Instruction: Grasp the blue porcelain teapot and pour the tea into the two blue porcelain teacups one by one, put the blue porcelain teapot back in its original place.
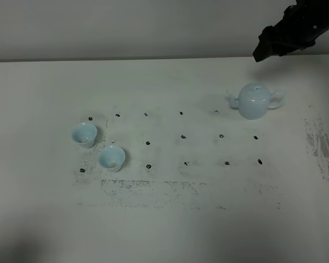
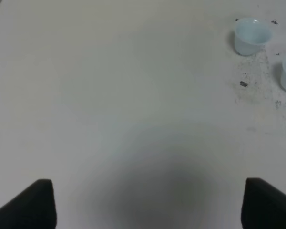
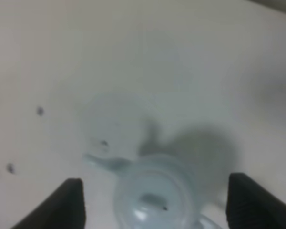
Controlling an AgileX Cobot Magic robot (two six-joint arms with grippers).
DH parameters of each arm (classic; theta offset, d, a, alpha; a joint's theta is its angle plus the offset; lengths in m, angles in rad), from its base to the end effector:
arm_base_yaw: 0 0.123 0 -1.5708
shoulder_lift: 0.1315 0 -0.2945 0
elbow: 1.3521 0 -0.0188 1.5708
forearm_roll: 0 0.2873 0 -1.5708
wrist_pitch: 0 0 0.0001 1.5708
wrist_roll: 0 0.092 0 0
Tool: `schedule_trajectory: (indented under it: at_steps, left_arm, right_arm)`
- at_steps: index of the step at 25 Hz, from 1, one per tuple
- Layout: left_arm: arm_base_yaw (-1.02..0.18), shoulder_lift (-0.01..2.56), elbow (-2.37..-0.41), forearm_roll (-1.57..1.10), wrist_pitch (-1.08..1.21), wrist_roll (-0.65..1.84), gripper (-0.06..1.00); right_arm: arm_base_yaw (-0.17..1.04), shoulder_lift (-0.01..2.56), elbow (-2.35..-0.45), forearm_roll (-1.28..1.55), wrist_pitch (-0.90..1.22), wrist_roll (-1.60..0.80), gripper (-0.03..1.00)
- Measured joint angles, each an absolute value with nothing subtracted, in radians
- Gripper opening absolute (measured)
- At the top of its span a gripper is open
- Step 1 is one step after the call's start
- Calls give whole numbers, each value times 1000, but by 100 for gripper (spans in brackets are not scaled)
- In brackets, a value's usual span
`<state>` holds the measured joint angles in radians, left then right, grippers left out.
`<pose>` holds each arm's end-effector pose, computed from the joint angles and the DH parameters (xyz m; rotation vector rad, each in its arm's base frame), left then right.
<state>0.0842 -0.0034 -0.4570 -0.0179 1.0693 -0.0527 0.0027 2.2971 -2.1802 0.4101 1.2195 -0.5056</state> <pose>0.0232 0.0005 0.2803 -0.1426 2.0875 -0.0026 0.5396 0.0359 0.2457 -0.5744 2.6396 0.4319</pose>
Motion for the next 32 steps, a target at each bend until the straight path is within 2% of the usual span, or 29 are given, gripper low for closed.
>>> schedule_trajectory:
  at_steps: [14,32]
  left_arm:
    - [84,-3,-457,-18,1069,-53,75]
    - [84,-3,-457,-18,1069,-53,75]
  right_arm:
    - [-123,2409,-2180,413,1193,-448,59]
    - [-124,2409,-2180,364,1219,-433,59]
